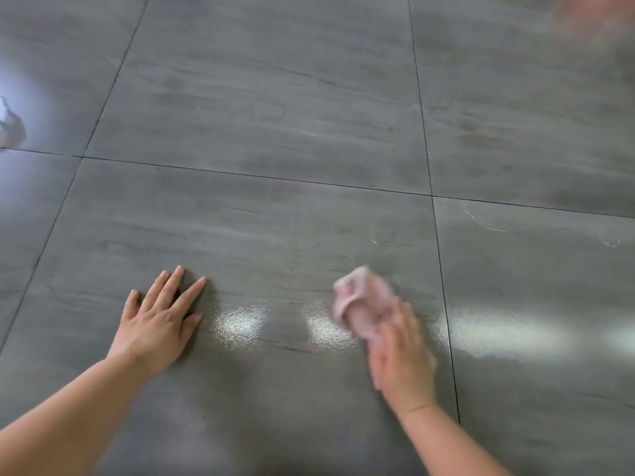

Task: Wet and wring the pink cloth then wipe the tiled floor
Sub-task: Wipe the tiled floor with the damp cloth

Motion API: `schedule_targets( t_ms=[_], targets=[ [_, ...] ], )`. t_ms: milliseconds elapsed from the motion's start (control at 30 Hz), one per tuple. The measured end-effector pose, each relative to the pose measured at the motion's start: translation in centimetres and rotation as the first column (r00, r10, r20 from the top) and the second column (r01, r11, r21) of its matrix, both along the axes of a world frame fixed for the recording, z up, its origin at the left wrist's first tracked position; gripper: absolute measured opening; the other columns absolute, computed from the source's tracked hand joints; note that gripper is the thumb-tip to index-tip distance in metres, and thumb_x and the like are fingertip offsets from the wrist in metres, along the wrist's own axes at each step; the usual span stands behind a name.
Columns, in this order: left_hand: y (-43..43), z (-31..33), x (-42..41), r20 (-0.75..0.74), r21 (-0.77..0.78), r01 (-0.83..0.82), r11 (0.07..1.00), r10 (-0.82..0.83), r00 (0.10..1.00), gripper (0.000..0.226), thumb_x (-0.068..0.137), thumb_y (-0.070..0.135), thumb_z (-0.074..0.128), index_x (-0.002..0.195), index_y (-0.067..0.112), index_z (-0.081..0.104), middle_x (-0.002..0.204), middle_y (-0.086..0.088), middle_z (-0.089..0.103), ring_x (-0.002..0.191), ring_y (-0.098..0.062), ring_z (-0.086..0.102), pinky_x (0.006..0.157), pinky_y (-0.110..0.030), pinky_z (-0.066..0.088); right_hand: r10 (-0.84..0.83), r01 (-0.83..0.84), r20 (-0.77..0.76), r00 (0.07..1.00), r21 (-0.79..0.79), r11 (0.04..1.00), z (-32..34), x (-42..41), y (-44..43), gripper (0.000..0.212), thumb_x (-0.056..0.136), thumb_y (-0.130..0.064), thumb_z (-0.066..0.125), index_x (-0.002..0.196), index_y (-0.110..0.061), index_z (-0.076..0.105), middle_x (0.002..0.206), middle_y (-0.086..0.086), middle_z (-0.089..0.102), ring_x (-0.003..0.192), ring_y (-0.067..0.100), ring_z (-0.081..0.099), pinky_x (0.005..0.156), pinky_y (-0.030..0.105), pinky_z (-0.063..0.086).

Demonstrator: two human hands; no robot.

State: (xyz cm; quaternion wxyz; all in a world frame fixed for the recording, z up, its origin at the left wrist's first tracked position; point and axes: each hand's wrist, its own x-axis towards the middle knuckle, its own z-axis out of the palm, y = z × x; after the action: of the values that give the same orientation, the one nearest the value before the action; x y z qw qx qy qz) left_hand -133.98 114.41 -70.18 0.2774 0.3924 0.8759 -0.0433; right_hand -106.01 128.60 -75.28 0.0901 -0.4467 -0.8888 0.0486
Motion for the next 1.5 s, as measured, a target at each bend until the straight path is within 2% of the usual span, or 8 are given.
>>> schedule_targets(
  t_ms=[167, 267, 400, 633, 800, 1033, 1267, 1500],
  targets=[
    [-2.7, 0.7, -2.0, -0.008, -0.054, -0.161, 0.986, 0.161, 0.987, 0.054, 0.093, 0.047, 0.027, 0.142, 0.039, 0.005, 0.157, 0.002, -0.004, 0.144, -0.016, -0.007, 0.115, -0.044, 0.012, -0.161, 0.160, 0.036, 0.986, 0.016, 0.987, -0.2, -2.4, -1.7, 0.053, 0.095, -0.043, 0.017, 0.118, -0.004, 0.044, 0.125, 0.026, 0.056, 0.124, 0.036, 0.030, 0.103, 0.041, 0.036],
    [-2.8, 0.8, -2.3, 0.049, -0.039, -0.238, 0.970, 0.240, 0.969, 0.050, 0.094, 0.045, 0.027, 0.141, 0.042, 0.011, 0.157, 0.005, -0.003, 0.144, -0.015, -0.007, 0.115, -0.048, 0.011, 0.202, -0.202, 0.019, 0.979, 0.040, 0.979, -1.1, -8.2, -8.8, 0.053, 0.088, -0.039, 0.028, 0.137, -0.018, 0.031, 0.145, 0.017, 0.028, 0.141, 0.030, 0.003, 0.112, 0.034, 0.006],
    [-3.0, 0.8, -3.0, 0.096, -0.036, -0.274, 0.961, 0.276, 0.956, 0.047, 0.094, 0.043, 0.027, 0.140, 0.043, 0.015, 0.157, 0.008, -0.003, 0.144, -0.014, -0.008, 0.115, -0.050, 0.009, 0.737, -0.747, 0.124, 0.664, 0.089, 0.659, -0.9, -10.2, -12.7, 0.041, 0.089, -0.027, 0.021, 0.120, -0.038, 0.044, 0.138, -0.009, 0.042, 0.136, 0.020, 0.019, 0.116, 0.033, 0.006],
    [-2.9, 0.8, -3.2, 0.127, -0.046, -0.283, 0.958, 0.286, 0.950, 0.047, 0.094, 0.043, 0.026, 0.139, 0.044, 0.014, 0.156, 0.009, -0.006, 0.144, -0.013, -0.010, 0.115, -0.053, 0.005, 0.085, -0.085, -0.010, 0.996, 0.013, 0.996, -0.3, -7.7, -0.2, 0.045, 0.073, -0.033, 0.039, 0.115, -0.018, 0.044, 0.123, 0.016, 0.062, 0.118, 0.023, 0.038, 0.094, 0.035, 0.044],
    [-2.9, 0.8, -3.2, 0.135, -0.053, -0.285, 0.957, 0.289, 0.948, 0.047, 0.094, 0.043, 0.026, 0.140, 0.044, 0.012, 0.156, 0.009, -0.008, 0.144, -0.014, -0.012, 0.114, -0.055, 0.004, 0.113, -0.112, 0.045, 0.993, -0.013, 0.994, -0.3, -8.9, -2.7, 0.047, 0.084, -0.049, 0.032, 0.115, -0.016, 0.045, 0.125, 0.018, 0.059, 0.123, 0.028, 0.032, 0.100, 0.039, 0.033],
    [-3.0, 0.7, -3.5, 0.136, -0.031, -0.290, 0.957, 0.292, 0.947, 0.045, 0.095, 0.042, 0.026, 0.139, 0.045, 0.015, 0.156, 0.010, -0.006, 0.144, -0.013, -0.010, 0.114, -0.054, 0.004, 0.824, -0.827, 0.104, 0.556, -0.028, 0.562, -1.0, -11.0, -10.9, 0.054, 0.065, -0.040, 0.034, 0.117, -0.037, 0.046, 0.136, -0.005, 0.037, 0.125, 0.015, 0.037, 0.114, 0.035, 0.012],
    [-3.0, 0.8, -3.2, 0.112, 0.022, -0.303, 0.953, 0.298, 0.948, 0.051, 0.092, 0.045, 0.033, 0.140, 0.039, 0.019, 0.156, 0.008, 0.000, 0.144, -0.014, -0.007, 0.115, -0.053, 0.005, 0.081, -0.077, 0.060, 0.995, -0.061, 0.995, 0.3, -3.3, 1.0, 0.042, 0.074, -0.025, 0.036, 0.114, -0.016, 0.047, 0.124, 0.014, 0.059, 0.114, 0.026, 0.038, 0.083, 0.044, 0.054],
    [3.5, -0.3, 2.2, 0.145, 0.083, -0.046, 0.995, 0.033, 0.989, 0.093, 0.055, 0.074, -0.002, 0.142, 0.039, 0.003, 0.156, 0.006, -0.008, 0.144, -0.015, -0.013, 0.115, -0.046, -0.006, -0.469, 0.455, -0.006, 0.883, -0.227, 0.861, 2.0, 2.2, 4.1, 0.059, 0.079, -0.029, 0.032, 0.122, 0.004, 0.054, 0.134, 0.028, 0.048, 0.122, 0.046, 0.045, 0.102, 0.053, 0.036]
  ],
)
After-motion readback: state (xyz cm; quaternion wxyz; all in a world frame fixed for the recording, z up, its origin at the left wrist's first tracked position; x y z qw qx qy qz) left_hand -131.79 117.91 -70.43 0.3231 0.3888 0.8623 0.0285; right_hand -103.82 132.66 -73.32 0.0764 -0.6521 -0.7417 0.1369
